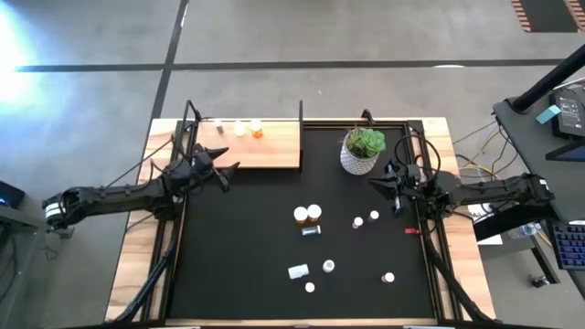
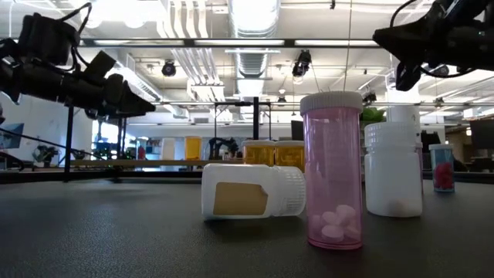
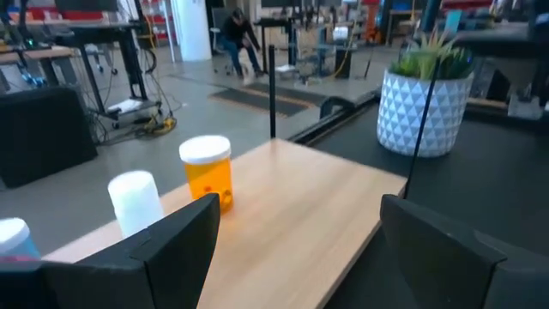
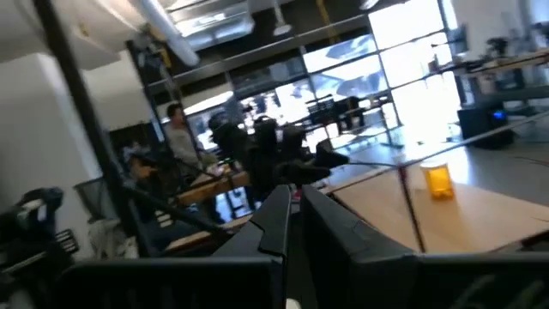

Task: Pick and place medicine bottles onto shelf by color
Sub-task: Put the top pink pill bottle on the shelf

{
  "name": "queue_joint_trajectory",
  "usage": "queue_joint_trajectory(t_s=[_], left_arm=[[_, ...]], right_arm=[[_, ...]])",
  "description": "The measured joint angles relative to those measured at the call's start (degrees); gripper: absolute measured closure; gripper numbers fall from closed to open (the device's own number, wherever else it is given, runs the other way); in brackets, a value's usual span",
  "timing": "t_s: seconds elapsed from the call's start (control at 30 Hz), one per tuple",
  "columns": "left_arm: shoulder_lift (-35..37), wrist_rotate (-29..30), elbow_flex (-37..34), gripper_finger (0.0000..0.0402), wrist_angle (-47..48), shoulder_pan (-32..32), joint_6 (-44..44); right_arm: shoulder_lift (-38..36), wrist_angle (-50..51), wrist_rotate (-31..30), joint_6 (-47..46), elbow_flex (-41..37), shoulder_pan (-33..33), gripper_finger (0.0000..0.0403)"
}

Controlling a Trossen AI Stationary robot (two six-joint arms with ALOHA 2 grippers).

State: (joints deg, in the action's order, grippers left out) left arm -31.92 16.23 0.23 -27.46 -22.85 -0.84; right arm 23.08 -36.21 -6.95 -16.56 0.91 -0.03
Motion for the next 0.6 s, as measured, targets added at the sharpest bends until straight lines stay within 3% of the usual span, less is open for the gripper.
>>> queue_joint_trajectory(t_s=[0.37,0.6], left_arm=[[8.7,0.0,0.0,0.0096,-0.1,0.0,0.0],[14.6,0.0,0.0,0.0096,-0.1,0.0,0.0]], right_arm=[[0.2,6.8,-0.9,-0.9,2.4,0.0,0.038],[4.8,11.7,-3.6,-0.1,6.8,0.0,0.038]])
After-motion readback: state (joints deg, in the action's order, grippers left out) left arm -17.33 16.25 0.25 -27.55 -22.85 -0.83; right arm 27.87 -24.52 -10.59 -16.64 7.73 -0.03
